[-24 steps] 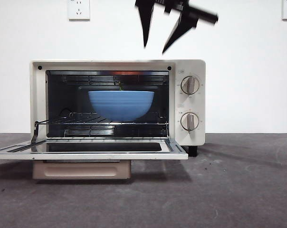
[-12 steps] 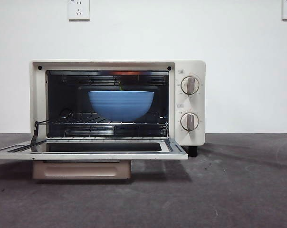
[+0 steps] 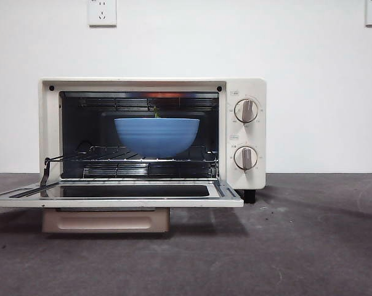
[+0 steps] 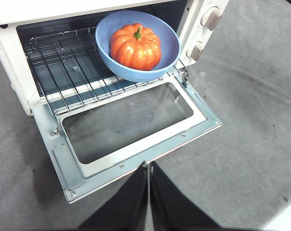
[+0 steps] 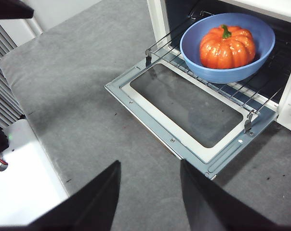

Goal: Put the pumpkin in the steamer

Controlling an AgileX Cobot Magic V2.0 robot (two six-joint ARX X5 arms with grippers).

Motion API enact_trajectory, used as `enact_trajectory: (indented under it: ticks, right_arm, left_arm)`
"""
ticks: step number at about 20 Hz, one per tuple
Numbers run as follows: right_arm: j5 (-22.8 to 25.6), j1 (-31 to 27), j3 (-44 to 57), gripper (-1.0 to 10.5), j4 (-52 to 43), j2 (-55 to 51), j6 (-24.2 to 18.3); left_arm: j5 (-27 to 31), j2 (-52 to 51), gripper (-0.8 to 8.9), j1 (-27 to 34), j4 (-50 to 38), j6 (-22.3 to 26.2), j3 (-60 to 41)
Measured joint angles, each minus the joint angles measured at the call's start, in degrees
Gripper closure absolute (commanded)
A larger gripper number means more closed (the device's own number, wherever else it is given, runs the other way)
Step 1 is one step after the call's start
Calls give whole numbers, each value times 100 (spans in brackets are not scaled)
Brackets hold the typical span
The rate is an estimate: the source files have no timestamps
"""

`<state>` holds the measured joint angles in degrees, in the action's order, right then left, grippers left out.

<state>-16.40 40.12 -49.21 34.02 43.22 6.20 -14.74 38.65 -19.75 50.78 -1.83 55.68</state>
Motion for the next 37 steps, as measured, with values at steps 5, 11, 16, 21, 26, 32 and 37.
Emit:
enact_trajectory:
  ticks: [5, 11, 16, 21, 26, 32, 37]
  right_arm:
    - [0, 0, 0, 748, -131, -52, -125]
    - [-2, 0, 0, 748, -133, -52, -151]
    - [-7, 0, 0, 748, -11, -52, -153]
    - [-9, 0, 0, 748, 179, -55, -157]
    - [-11, 0, 0, 748, 258, -55, -177]
    - [-11, 0, 0, 748, 260, -55, -190]
    - [-11, 0, 0, 748, 260, -57, -190]
  left_arm:
    - [2, 0, 798, 0, 0, 0, 0]
    - [256, 131, 799, 55, -267, -50, -166]
    - [313, 686, 799, 750, -1294, -337, -1084]
    - [-509, 1493, 799, 1790, -2203, -407, -1445]
    - [-1370, 2719, 799, 2553, -2660, -219, -1453]
    - [-1504, 3967, 799, 2562, -3088, 122, -1453]
    - [-1526, 4586, 799, 2562, -3617, 129, -1453]
